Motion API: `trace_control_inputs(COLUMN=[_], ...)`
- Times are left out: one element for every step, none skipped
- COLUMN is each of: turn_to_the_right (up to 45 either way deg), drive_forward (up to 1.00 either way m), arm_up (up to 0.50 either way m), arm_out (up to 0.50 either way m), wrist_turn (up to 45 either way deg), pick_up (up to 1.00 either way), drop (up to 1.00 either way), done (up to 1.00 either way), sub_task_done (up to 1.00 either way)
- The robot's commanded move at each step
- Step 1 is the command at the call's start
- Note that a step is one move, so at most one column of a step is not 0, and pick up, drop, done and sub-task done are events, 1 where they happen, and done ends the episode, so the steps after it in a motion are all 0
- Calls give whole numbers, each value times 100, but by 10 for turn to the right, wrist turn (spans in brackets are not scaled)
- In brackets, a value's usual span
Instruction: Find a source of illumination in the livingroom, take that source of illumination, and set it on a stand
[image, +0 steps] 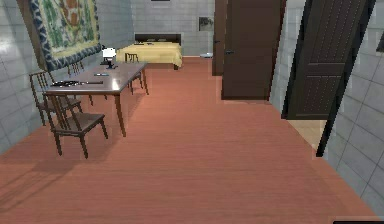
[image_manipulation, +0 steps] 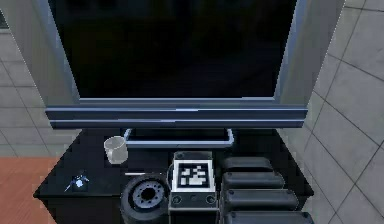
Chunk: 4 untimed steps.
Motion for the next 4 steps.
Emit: trace_control_inputs(turn_to_the_right=[0, 0, 0, 0], drive_forward=[0, 0, 0, 0], arm_up=[0, 0, 0, 0], arm_out=[48, 0, 0, 0], wrist_turn=[0, 450, 450, 420], pick_up=[0, 0, 0, 0], drop=[0, 0, 0, 0], done=[0, 0, 0, 0], sub_task_done=[0, 0, 0, 0])
